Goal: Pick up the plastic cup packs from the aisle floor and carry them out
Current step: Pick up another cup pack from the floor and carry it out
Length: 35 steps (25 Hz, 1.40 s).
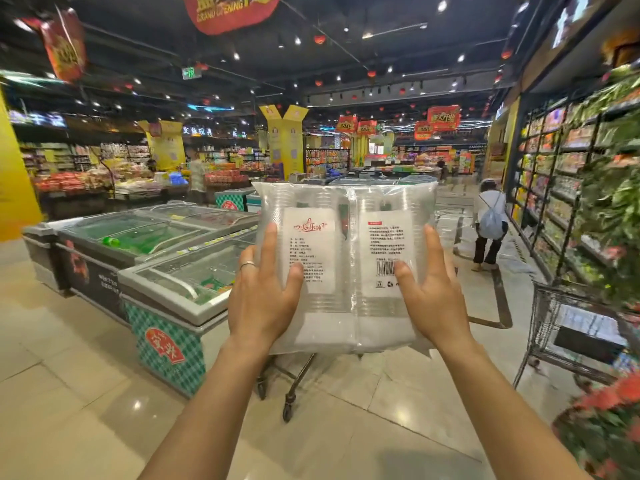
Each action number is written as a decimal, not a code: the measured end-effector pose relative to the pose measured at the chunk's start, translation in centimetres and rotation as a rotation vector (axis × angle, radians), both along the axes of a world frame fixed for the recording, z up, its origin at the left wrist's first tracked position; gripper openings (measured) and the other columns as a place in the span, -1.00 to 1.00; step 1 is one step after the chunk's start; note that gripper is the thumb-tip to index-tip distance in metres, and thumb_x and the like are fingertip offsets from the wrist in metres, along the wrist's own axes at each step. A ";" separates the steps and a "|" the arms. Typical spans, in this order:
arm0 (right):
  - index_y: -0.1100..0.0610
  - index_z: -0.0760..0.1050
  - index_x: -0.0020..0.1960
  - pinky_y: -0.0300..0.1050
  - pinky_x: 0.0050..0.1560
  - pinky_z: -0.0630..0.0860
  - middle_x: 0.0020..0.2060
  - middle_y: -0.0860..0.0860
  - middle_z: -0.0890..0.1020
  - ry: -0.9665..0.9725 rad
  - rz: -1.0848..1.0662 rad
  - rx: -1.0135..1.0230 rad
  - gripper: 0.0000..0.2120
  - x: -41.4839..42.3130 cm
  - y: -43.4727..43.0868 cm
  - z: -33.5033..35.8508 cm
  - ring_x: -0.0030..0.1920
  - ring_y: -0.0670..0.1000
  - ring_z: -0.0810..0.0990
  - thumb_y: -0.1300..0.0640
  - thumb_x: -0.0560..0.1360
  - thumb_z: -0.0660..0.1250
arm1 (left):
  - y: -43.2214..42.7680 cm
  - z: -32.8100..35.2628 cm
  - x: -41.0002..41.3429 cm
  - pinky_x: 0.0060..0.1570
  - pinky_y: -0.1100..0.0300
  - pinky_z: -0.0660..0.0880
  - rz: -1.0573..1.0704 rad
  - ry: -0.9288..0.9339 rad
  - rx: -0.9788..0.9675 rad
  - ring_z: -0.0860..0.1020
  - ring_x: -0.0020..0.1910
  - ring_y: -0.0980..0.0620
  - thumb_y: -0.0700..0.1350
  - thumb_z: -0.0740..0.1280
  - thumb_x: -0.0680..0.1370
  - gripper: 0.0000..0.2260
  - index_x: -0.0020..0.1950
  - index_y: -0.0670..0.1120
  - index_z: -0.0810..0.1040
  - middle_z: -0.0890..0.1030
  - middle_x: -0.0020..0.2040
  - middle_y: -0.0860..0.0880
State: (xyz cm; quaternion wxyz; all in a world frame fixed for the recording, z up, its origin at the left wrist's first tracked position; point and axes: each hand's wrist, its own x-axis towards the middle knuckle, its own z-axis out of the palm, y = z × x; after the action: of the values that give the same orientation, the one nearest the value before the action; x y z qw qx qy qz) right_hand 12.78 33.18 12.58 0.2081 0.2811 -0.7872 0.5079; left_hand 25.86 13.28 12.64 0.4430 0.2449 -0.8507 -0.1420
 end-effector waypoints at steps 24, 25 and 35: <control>-0.21 -0.03 0.57 -0.06 0.12 0.28 0.50 0.03 0.25 -0.029 0.066 -0.023 -0.36 -42.6 -28.9 -0.7 0.41 0.11 0.33 -0.10 0.60 0.21 | -28.2 -0.3 -41.8 -0.01 -0.08 0.48 0.046 -0.021 0.032 0.50 0.19 -0.25 0.21 0.13 0.59 -0.39 0.58 0.22 -0.06 0.28 0.43 -0.18; -0.21 -0.03 0.57 -0.06 0.14 0.28 0.50 0.03 0.25 -0.031 0.062 -0.022 -0.36 -44.1 -30.0 -0.7 0.41 0.10 0.32 -0.10 0.60 0.22 | -29.4 -0.4 -43.2 -0.01 -0.08 0.48 0.044 -0.023 0.029 0.49 0.20 -0.26 0.21 0.12 0.59 -0.39 0.58 0.22 -0.07 0.28 0.44 -0.19; -0.18 -0.03 0.58 -0.16 0.21 0.19 0.53 -0.04 0.19 -0.027 0.105 0.003 -0.39 -59.3 -37.6 -3.2 0.46 -0.01 0.22 -0.10 0.62 0.16 | -37.1 -2.7 -57.7 0.08 -0.11 0.47 0.035 -0.053 0.070 0.47 0.23 -0.28 0.20 0.16 0.59 -0.37 0.58 0.22 -0.08 0.25 0.45 -0.20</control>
State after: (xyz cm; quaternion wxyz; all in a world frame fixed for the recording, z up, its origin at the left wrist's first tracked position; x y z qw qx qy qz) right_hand -46.51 -4.46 9.42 0.1701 0.3154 -0.7748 0.5207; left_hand -31.80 -23.83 9.93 0.4137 0.2785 -0.8523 -0.1574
